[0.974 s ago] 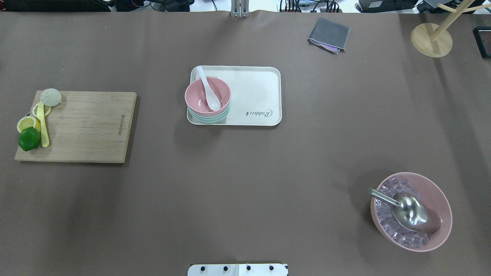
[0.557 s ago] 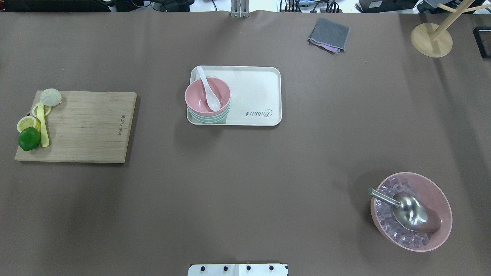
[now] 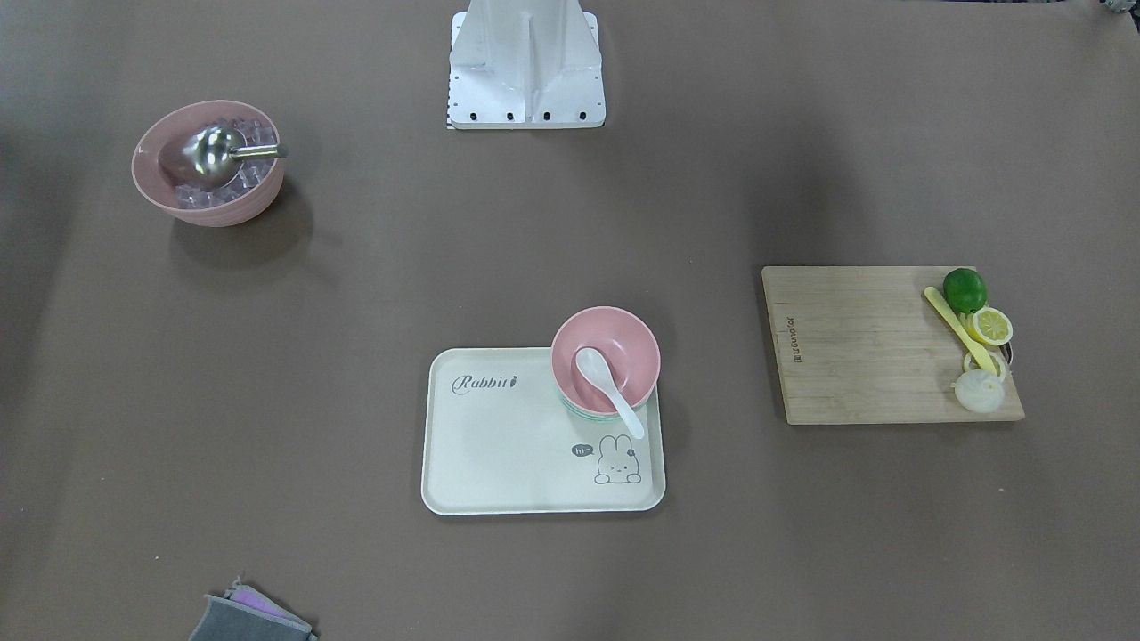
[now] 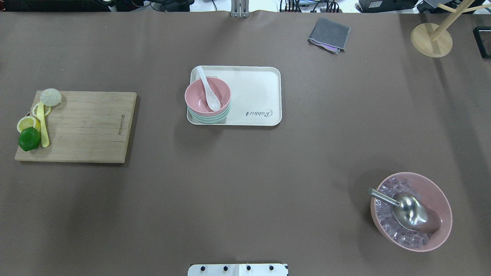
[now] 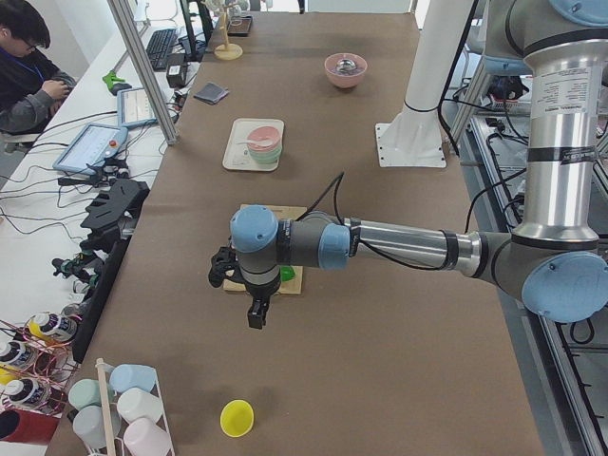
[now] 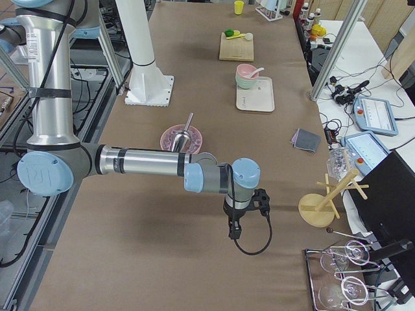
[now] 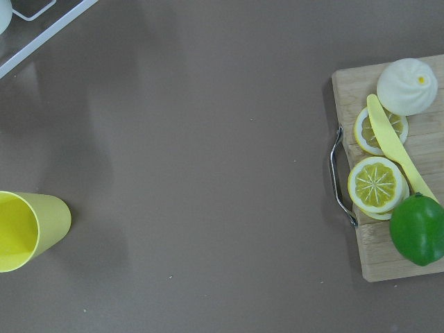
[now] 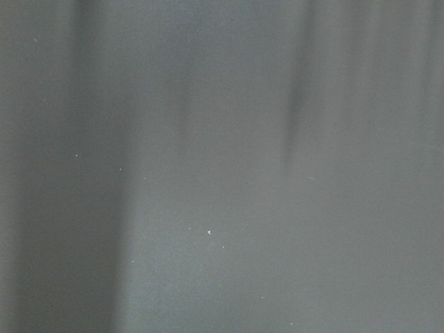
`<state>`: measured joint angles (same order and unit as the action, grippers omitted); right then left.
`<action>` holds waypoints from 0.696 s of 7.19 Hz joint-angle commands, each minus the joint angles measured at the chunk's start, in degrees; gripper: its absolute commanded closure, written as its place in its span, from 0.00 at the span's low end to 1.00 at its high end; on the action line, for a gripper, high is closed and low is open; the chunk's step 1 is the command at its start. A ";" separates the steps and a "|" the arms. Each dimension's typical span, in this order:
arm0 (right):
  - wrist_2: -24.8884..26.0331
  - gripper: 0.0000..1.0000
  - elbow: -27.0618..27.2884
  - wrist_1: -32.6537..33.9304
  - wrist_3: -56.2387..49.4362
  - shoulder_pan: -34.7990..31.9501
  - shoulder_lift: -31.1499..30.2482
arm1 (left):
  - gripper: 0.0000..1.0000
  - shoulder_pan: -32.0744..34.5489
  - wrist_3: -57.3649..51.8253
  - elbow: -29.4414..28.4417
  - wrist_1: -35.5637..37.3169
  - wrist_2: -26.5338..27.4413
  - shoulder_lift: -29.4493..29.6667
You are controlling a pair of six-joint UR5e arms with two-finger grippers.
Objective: Stack pink bowl on green and place spoon
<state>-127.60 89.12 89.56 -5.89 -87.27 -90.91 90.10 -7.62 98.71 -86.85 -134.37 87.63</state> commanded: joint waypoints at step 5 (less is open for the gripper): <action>-0.20 0.00 1.57 0.00 0.00 0.00 -1.54 | 0.02 -0.02 -0.11 -0.01 0.01 -0.01 -1.14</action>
<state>-127.77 89.68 89.56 -5.89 -87.28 -91.60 90.09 -7.67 98.60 -86.83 -134.30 86.88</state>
